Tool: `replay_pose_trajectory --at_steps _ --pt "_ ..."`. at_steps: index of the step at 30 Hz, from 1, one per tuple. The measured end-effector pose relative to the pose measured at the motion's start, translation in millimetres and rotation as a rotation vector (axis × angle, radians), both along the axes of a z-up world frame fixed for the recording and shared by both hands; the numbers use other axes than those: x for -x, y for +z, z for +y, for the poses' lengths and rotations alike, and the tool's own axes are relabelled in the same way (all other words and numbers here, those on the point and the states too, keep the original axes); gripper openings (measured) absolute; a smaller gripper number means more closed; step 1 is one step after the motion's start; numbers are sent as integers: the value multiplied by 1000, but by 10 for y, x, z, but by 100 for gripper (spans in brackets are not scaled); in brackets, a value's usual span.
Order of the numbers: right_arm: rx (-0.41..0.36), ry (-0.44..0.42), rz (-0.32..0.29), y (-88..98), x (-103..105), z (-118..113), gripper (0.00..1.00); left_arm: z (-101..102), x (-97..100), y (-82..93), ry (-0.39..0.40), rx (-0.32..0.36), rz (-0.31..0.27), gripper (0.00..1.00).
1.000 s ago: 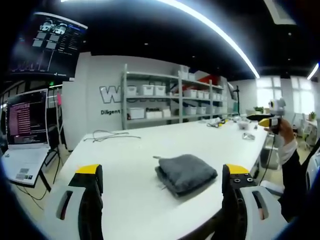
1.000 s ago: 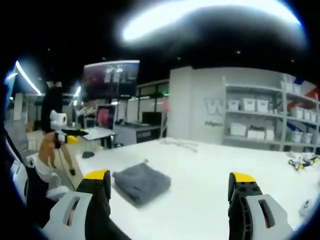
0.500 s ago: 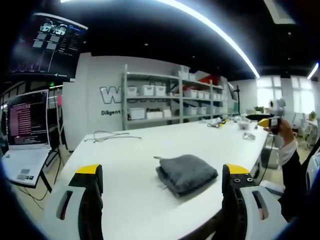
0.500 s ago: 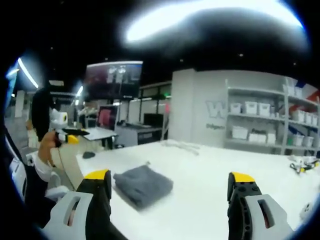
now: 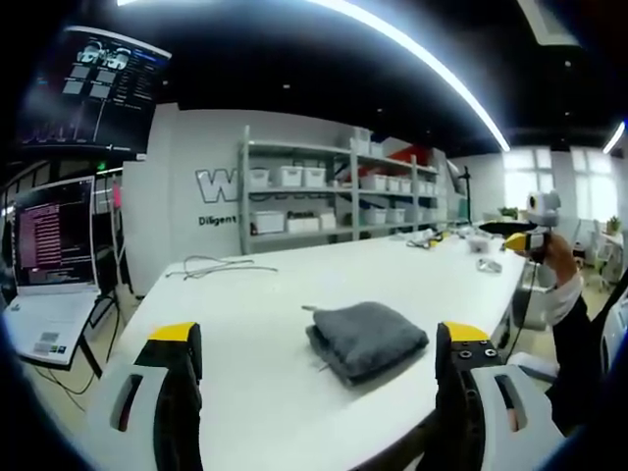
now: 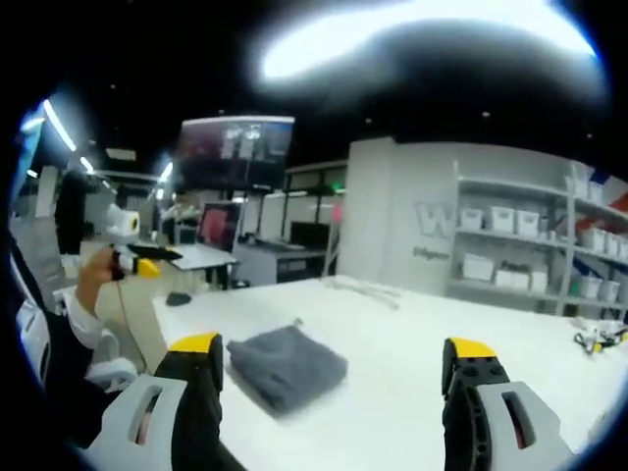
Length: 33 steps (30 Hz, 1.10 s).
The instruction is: Open the folded towel by lifting each exposed corner and separating the folded layers until the towel lies flat within the target outline without major curled edges
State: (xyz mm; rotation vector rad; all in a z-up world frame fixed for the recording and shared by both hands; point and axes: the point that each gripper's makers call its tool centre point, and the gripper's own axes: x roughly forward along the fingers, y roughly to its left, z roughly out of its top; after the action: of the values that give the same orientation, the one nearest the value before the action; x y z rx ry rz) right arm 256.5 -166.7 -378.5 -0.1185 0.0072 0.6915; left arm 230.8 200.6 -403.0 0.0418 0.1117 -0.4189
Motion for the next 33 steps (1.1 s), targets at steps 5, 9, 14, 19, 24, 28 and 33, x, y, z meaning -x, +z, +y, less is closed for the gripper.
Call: replay_pose_trajectory --at_steps 5,9,14,19,24,28,33 --pt "13 16 -2 -18 7 72 93 -3 -1 -30 0 -1 8 98" --pt "19 27 -5 -20 14 117 92 -3 3 -28 -1 -3 8 98" --pt "25 36 -11 -15 -3 166 92 -9 1 -35 -2 -5 10 98" --pt "33 51 -17 -23 1 244 91 -13 -6 -46 -3 -6 14 98" --pt "41 66 -15 -44 -21 323 91 -4 -27 -61 0 -4 19 99" --pt "51 81 -10 -72 -38 391 91 -18 -36 -75 -3 -7 23 99" --pt "59 93 -5 -101 -51 444 91 -41 -42 -86 -9 -10 25 99"
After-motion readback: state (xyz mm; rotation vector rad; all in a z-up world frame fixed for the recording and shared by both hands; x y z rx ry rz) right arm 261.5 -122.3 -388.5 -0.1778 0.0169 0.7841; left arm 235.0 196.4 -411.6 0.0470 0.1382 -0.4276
